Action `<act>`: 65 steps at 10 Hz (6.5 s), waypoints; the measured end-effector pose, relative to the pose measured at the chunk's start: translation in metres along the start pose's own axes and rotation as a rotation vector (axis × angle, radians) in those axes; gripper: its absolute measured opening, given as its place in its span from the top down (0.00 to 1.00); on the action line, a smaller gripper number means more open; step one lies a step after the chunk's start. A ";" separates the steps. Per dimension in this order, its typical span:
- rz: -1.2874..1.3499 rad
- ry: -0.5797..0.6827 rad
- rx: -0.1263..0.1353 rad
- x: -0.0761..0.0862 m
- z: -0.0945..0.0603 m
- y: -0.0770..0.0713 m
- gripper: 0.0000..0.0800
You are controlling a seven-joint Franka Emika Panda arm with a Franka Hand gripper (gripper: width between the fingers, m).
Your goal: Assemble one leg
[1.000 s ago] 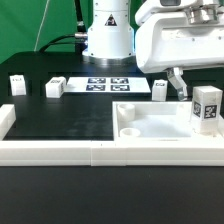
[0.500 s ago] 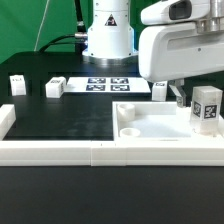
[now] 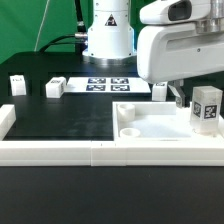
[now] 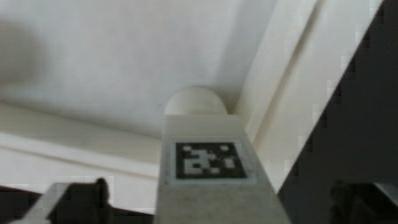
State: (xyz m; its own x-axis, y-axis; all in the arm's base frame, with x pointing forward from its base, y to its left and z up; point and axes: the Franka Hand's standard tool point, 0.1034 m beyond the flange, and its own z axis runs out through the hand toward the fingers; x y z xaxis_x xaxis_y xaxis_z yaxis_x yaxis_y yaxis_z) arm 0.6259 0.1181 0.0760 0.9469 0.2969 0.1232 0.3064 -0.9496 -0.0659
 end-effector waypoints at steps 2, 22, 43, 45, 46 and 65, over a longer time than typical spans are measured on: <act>0.000 0.000 0.000 0.000 0.000 0.000 0.55; 0.887 0.089 0.017 0.005 0.001 -0.004 0.24; 0.443 0.075 -0.058 0.002 0.001 -0.001 0.64; 0.638 0.083 -0.062 0.002 0.002 0.000 0.64; 0.798 0.089 -0.058 0.002 0.002 0.000 0.64; 0.194 0.057 -0.122 0.008 0.002 -0.002 0.19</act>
Offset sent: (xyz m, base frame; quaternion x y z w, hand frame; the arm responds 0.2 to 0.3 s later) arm 0.0000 0.0000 0.0000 0.0000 0.0000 0.0000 1.0000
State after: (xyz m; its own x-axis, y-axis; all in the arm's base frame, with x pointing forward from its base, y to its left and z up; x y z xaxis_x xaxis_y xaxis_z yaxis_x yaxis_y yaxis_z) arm 0.6331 0.1223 0.0753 0.9788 0.1051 0.1756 0.1021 -0.9944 0.0257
